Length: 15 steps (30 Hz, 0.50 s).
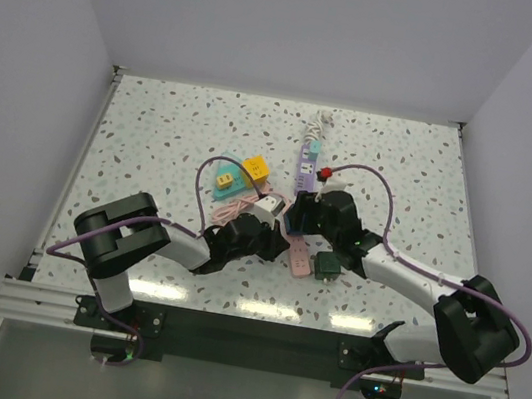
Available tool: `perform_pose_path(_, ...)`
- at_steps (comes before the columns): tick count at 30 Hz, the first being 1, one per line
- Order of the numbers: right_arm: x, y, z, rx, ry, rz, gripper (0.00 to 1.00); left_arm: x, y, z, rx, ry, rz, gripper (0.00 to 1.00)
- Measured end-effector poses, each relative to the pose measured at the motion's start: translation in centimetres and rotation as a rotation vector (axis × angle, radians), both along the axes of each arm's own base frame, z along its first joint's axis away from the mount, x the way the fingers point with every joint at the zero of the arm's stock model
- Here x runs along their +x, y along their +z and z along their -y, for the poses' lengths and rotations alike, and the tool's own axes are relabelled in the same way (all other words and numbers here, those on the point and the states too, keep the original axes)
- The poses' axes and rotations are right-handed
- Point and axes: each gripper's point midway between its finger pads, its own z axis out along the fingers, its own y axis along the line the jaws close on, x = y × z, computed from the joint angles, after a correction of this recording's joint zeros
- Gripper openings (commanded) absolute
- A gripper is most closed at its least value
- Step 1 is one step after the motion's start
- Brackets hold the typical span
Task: Insert the plug
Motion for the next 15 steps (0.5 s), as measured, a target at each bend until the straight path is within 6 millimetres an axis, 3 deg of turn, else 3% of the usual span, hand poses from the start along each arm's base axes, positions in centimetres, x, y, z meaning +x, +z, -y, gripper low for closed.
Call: perform_pose_path(15,-0.35,-0.03,0.47,-0.028,-0.027,0.0,0.0,-0.01,0.01,0.01,0.002,-0.006,0.004,0.05)
